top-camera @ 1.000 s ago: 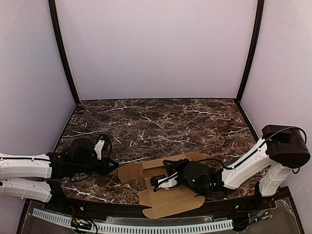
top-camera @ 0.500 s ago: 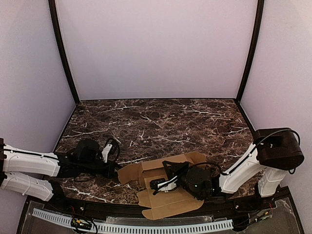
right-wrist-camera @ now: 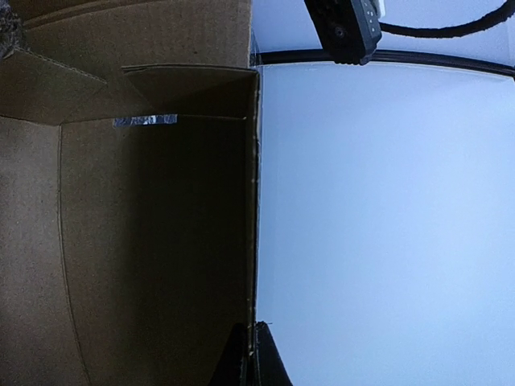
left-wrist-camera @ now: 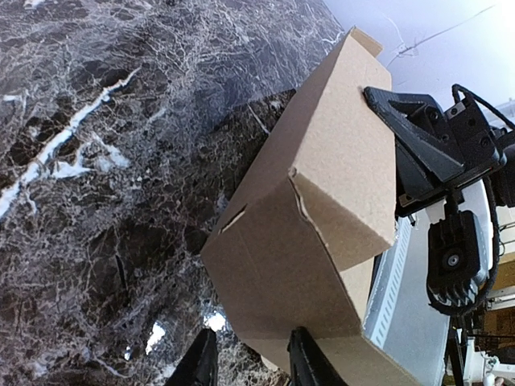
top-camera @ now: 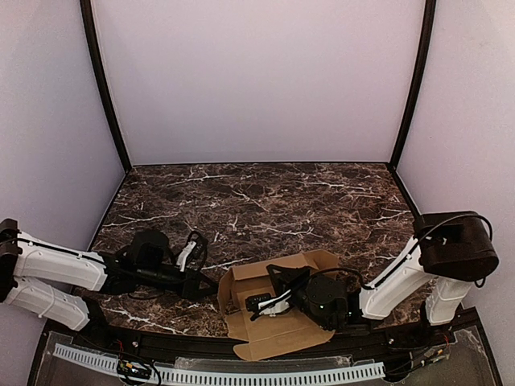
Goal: Fold the paper box
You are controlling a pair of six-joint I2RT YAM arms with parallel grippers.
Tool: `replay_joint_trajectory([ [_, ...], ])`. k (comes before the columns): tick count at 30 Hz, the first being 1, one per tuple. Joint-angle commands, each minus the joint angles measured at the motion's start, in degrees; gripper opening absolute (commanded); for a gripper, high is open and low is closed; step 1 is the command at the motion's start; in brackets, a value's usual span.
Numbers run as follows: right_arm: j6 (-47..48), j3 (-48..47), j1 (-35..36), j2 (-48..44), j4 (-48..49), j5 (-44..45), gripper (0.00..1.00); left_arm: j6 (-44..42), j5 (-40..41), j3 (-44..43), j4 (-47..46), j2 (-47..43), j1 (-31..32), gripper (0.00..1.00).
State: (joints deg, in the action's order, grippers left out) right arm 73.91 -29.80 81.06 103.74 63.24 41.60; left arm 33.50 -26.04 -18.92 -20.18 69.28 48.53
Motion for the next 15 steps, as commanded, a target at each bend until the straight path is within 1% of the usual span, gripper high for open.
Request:
replay_joint_trajectory([
  [1,0.05,-1.42,-0.24,1.13,2.13,0.70,0.00,-0.08,-2.03,-0.45,-2.34,2.43,1.26,0.31],
  [5,-0.15,-1.61,-0.35,1.41,2.17,0.80,0.00,0.02,-1.82,-1.13,-1.79,3.12,1.71,0.32],
  [8,-0.25,-1.74,-0.38,1.66,2.52,0.91,0.00,0.07,-1.61,-1.61,-1.18,3.49,2.30,0.35],
  [15,-1.24,-2.18,-0.64,1.81,1.88,0.70,0.00,-0.36,-0.60,-2.12,-1.04,4.02,5.16,0.48],
])
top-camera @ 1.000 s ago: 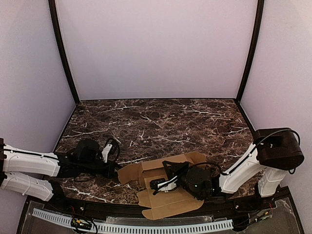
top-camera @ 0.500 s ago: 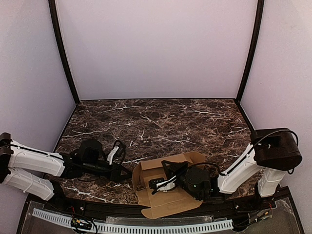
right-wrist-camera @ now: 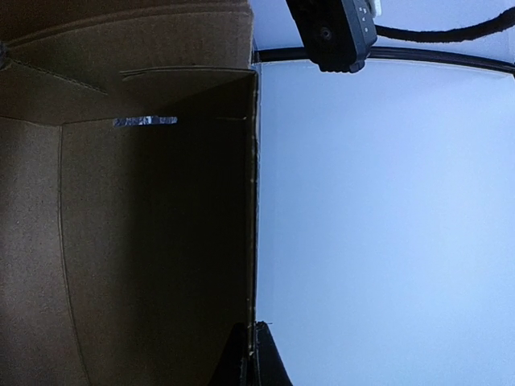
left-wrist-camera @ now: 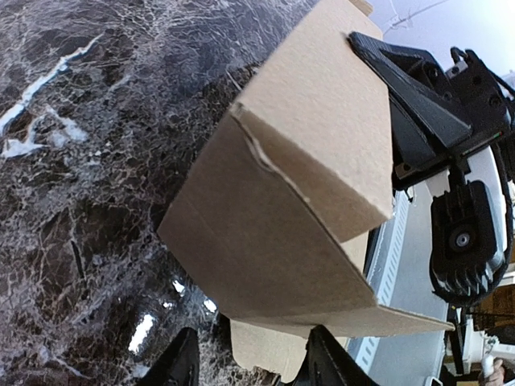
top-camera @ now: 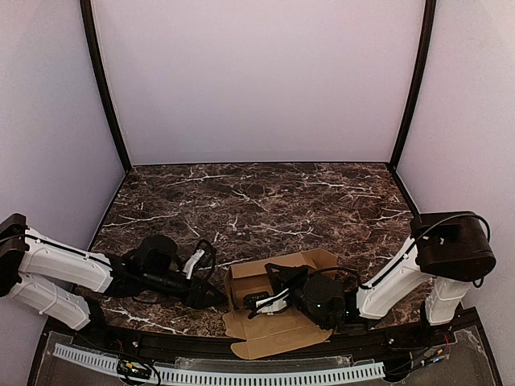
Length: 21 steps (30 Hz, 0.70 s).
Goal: Fold the paper box
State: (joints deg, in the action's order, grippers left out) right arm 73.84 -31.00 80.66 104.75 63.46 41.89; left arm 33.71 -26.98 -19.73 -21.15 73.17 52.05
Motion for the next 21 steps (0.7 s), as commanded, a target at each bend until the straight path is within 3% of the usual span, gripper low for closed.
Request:
replay_joint_trajectory([
  [1,-1.24,-0.99,-0.25,0.81,1.48,0.39,0.00,-0.78,0.52,-1.42,-0.09,0.13,1.91,0.50],
  [10,-2.12,-0.99,0.01,0.84,1.05,0.82,0.00,-1.79,5.22,-3.05,-0.96,2.57,4.44,0.58],
  [21,-3.72,-0.72,0.92,0.10,-0.25,1.71,0.00,-1.92,20.20,-5.47,1.50,4.56,9.05,0.64],
])
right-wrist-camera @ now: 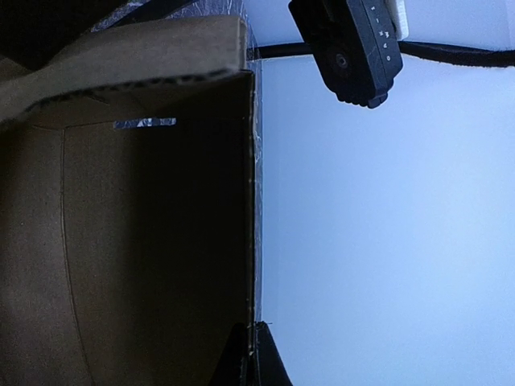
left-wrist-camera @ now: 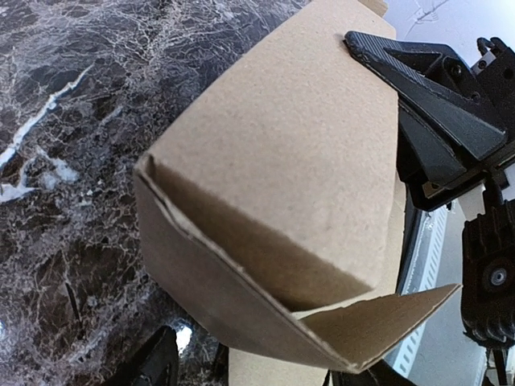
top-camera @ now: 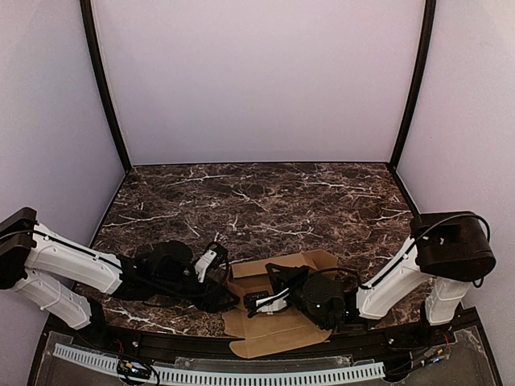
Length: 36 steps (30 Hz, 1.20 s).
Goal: Fold the paper box
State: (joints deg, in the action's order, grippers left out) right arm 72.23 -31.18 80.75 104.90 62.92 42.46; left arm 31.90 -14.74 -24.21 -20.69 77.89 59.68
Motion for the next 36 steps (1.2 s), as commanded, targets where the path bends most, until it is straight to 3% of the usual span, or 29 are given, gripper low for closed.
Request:
replay_joint_trajectory([
  [1,-2.28,-0.69,0.94,-0.01,0.24,1.36,0.00,0.48,9.20,-1.01,0.72,-0.13,1.85,0.64],
  [9,-3.85,-1.37,1.85,0.44,-0.59,3.51,0.00,1.70,26.00,-5.22,2.09,3.49,8.92,0.66],
  [19,-3.06,-0.88,4.31,2.98,3.16,7.50,0.00,4.48,41.16,-8.61,5.42,7.17,15.73,0.64],
  [36,-4.03,-2.15,6.52,6.62,8.61,14.12,0.00,7.09,49.27,-12.91,8.57,12.66,16.52,0.46],
])
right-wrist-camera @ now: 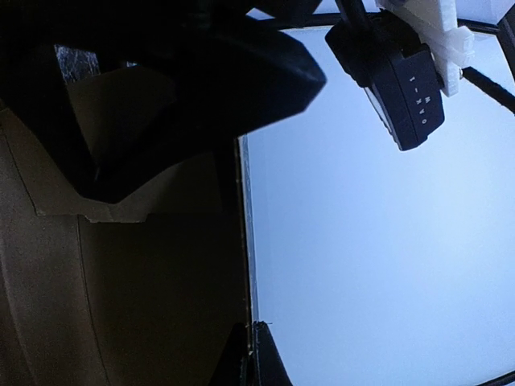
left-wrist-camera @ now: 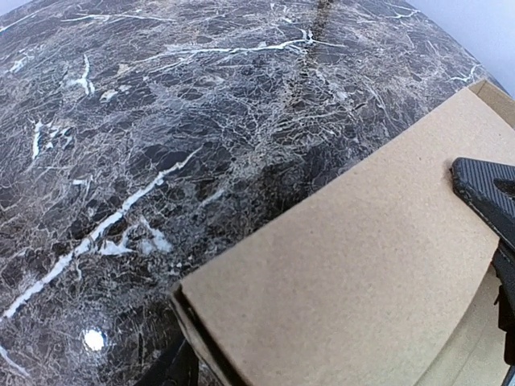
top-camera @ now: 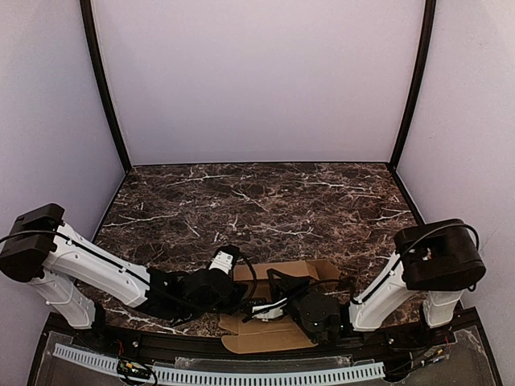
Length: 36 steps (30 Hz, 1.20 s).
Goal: Fold the paper box
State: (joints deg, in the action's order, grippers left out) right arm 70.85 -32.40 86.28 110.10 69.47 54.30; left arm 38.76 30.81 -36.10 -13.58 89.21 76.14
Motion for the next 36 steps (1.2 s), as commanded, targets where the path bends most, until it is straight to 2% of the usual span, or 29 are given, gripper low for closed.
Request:
replay_joint_trajectory([
  [1,-3.40,-1.24,1.01,1.55,1.52,2.66,0.00,0.15,3.99,-1.02,1.11,1.59,0.06,0.44],
  [9,-5.51,-3.55,0.99,3.61,0.84,4.96,0.00,-1.60,7.88,-1.84,-2.49,4.72,0.04,0.31],
  [16,2.16,-4.42,1.00,9.14,12.26,6.25,0.00,-1.19,9.94,0.83,-7.46,5.87,0.06,0.21],
  [19,2.52,-5.37,0.89,9.97,12.72,6.47,0.00,-0.96,10.16,1.92,-10.14,6.26,0.19,0.14],
  [22,2.92,-6.12,0.88,10.08,12.70,6.54,0.00,-1.50,10.17,2.07,-11.27,6.34,0.24,0.02],
  [25,4.03,-6.31,0.88,9.42,13.69,6.56,0.01,-2.70,10.30,2.00,-12.27,6.23,0.24,0.01],
  [27,5.03,-6.06,0.94,8.62,14.44,6.22,0.22,-3.65,10.70,1.95,-12.71,5.96,0.24,0.01],
  [31,4.39,-5.36,1.16,5.15,12.74,5.29,0.52,-8.03,12.22,0.59,-13.23,5.96,0.24,0.01],
  [33,1.60,-5.18,1.18,2.66,8.78,4.78,0.61,-11.52,12.88,-0.27,-14.31,6.28,0.11,0.01],
  [36,-5.20,-4.34,1.45,-2.16,0.88,3.21,0.70,-14.82,11.68,-1.04,-16.21,6.75,-1.28,0.01],
])
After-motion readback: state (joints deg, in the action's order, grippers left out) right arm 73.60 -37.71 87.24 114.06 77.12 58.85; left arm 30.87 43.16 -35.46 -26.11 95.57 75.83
